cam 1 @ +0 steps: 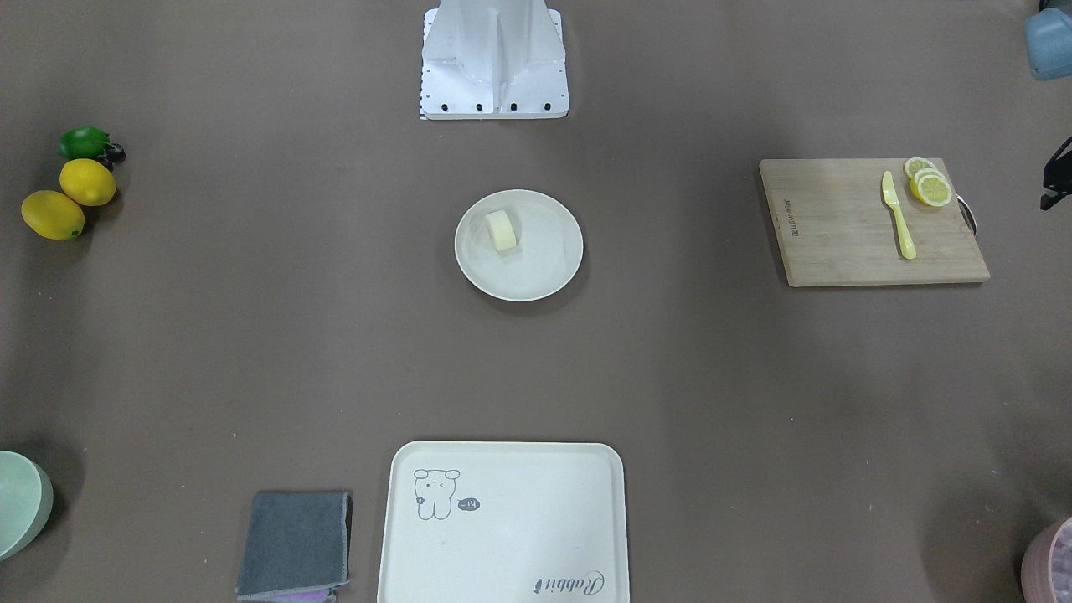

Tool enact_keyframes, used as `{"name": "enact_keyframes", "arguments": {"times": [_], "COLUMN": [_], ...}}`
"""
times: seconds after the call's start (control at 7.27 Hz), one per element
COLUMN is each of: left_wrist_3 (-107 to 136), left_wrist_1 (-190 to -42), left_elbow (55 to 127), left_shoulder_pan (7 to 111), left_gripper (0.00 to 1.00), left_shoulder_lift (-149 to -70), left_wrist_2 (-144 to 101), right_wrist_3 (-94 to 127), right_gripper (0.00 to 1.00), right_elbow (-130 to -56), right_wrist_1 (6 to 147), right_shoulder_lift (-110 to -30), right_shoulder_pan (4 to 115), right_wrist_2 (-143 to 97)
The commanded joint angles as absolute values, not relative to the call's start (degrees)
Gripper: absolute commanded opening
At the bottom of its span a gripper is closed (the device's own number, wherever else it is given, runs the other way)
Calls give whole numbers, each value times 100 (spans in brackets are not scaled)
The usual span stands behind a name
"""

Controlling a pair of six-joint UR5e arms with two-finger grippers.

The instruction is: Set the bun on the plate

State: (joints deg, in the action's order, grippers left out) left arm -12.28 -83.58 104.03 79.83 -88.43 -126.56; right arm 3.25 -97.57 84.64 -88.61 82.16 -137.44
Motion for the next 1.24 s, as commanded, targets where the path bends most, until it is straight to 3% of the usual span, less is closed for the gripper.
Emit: {"name": "enact_keyframes", "arguments": {"times": [0.0,1.1], "left_wrist_3": [-1239,-1239], "left_wrist_1": [-8358,-8332], "left_elbow": [10362,10345], "left_shoulder_pan": [8007,7980], "left_gripper": [98,98], "left_shoulder_lift": [-8833,-8912], "left_wrist_2": [-12656,-13189], "right_wrist_3": [325,334], "right_gripper": [100,100], "right_elbow": [-9765,-9782], "right_wrist_1": [8464,8455], "right_shoulder_lift": [-8859,-8868], "right_shoulder_pan": [8218,8297], "right_wrist_2": [-13755,-13772]}}
